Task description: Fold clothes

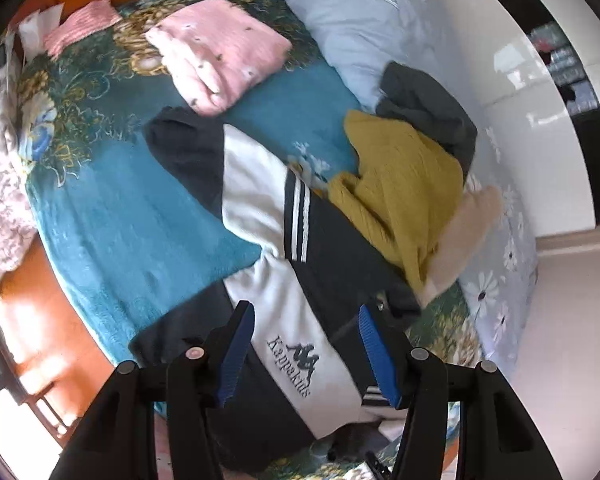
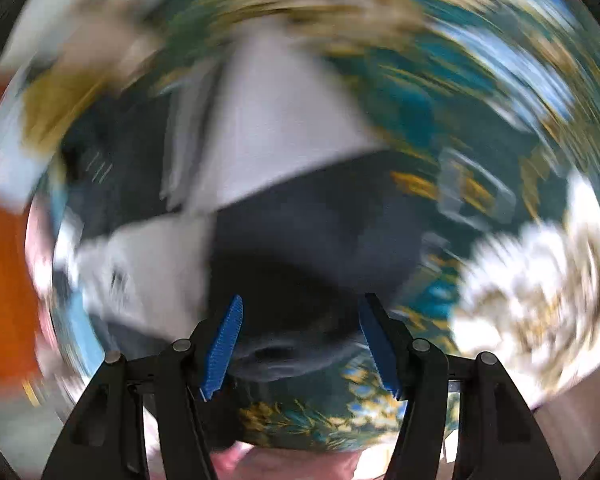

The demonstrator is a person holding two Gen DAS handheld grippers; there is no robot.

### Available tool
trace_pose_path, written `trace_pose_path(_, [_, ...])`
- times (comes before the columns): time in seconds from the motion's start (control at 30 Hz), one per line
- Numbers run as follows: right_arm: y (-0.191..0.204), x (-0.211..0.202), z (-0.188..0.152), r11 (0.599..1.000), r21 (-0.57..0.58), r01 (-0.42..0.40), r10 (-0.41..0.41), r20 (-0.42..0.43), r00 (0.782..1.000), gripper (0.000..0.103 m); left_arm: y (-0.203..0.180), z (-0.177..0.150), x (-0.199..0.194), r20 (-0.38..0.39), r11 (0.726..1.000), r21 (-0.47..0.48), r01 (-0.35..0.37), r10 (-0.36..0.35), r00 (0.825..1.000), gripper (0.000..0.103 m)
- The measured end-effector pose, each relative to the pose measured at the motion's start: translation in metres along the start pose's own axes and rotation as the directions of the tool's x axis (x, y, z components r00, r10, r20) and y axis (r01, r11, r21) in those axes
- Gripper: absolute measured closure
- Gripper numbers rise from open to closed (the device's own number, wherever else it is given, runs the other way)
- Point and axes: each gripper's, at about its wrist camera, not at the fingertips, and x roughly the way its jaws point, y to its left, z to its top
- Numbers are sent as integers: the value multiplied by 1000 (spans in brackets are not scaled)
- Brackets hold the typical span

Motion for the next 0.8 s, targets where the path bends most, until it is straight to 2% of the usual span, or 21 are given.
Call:
trace_pose_path(0.13, [52, 22, -11, 966, -257, 2, -18, -61, 998, 41, -12, -10, -5, -1, 1000, 12, -18, 18, 1000, 44])
trace_pose_path(0.27, [70, 52, -19, 938, -346, 34, -80, -121, 989, 41, -16, -16, -12, 2, 999, 12, -35, 35, 999, 44])
trace_pose_path(0.37, [75, 68, -26, 901, -420, 109, -179, -132, 975, 41, -15, -20, -17, 7, 998, 15, -57, 57, 998, 44])
trace_pose_path(0.43, [71, 71, -27, 894, -424, 147, -219, -127, 967, 41, -12, -21, -18, 11, 998, 1, -67, 67, 998, 44])
trace_pose_path(0.47, [69, 72, -27, 891, -423, 163, -236, -125, 964, 47, -10, -21, -19, 13, 997, -7, -71, 71, 997, 44])
trace_pose_path(0.5, [64, 68, -25, 899, -405, 164, -232, -125, 965, 65, -10, -22, -19, 15, 997, -14, -74, 74, 997, 44])
trace_pose_path(0.53, [59, 64, -23, 909, -384, 163, -226, -125, 966, 71, -10, -22, -19, 16, 997, -16, -74, 74, 997, 44])
trace_pose_path(0.6, [43, 48, -16, 944, -300, 134, -180, -130, 975, 77, -13, -23, -18, 11, 998, -15, -67, 67, 998, 44])
trace_pose_path(0.7, [17, 9, -4, 979, -186, 83, -99, -78, 992, 79, -18, -24, -14, 0, 999, -10, -52, 52, 999, 44])
trace_pose_path(0.8, [-17, -52, 11, 994, -91, 62, -57, 50, 997, 80, -23, -26, -11, -5, 999, -3, -41, 41, 999, 44])
